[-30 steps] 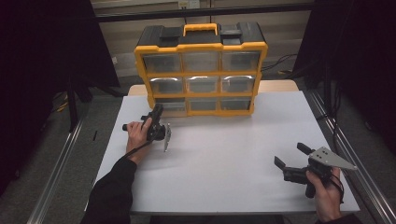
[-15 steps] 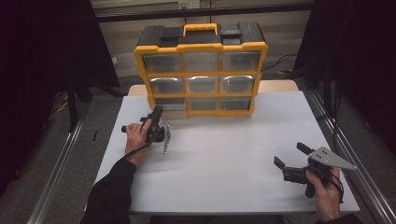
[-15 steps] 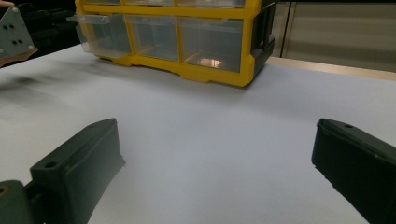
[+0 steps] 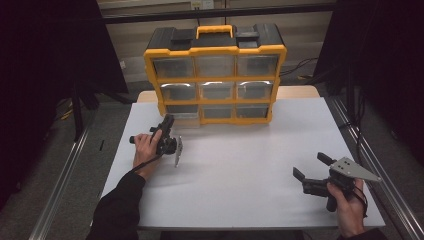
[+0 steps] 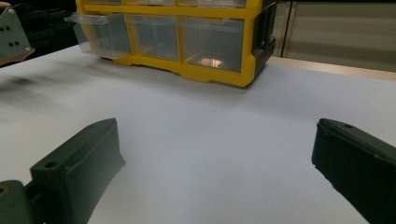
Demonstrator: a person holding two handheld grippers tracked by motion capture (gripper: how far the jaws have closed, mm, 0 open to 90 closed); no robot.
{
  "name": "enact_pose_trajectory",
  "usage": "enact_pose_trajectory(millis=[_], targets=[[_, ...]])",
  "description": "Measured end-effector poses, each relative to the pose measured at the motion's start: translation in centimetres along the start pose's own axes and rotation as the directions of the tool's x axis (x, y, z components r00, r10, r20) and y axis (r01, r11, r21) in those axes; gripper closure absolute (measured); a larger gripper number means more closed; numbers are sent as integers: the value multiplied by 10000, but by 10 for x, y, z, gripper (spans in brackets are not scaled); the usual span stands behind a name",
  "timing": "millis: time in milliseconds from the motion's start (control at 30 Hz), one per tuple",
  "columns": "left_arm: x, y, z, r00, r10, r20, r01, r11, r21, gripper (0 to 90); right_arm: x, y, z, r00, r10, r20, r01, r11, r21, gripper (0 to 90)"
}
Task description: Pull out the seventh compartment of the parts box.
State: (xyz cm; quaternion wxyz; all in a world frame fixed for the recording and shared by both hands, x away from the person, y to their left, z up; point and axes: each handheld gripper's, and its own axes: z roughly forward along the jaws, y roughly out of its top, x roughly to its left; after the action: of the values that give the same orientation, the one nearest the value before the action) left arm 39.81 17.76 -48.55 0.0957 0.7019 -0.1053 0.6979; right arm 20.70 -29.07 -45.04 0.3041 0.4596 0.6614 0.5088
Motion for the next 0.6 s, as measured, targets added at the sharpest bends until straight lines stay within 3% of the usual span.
enact_pose_trajectory(millis=[33,267,300,333,400,533,567,600], targets=[[-1,-1,0,9998,-193,12,193,9996,-228,797,0,0,0,10000,-1,6,1,10000,-2,8],[0,1,-2,10000,-52,72,53,10000,-80,798,0,0,0,10000,-15,-10,15,10000,-11,8],[-6,0,0,9952,-900,-372,880,9947,-522,798,0,0,0,10000,-17,-5,17,10000,-20,8],[-2,1,-3,9996,-293,-6,293,9996,-21,798,0,0,0,10000,-17,-5,17,10000,-20,8],[-1,1,-4,10000,-52,-23,51,10000,-68,798,0,0,1,10000,-40,-6,40,10000,-26,8],[-1,1,-5,9998,-111,152,112,9999,-56,798,0,0,1,10000,-50,-18,50,10000,-32,8],[-4,1,-4,9988,-494,-16,493,9985,-249,798,0,0,1,10000,-52,-13,52,10000,-48,8],[-3,1,-4,9993,-380,-46,379,9990,-251,798,0,0,1,10000,-54,-13,54,10000,-49,8]])
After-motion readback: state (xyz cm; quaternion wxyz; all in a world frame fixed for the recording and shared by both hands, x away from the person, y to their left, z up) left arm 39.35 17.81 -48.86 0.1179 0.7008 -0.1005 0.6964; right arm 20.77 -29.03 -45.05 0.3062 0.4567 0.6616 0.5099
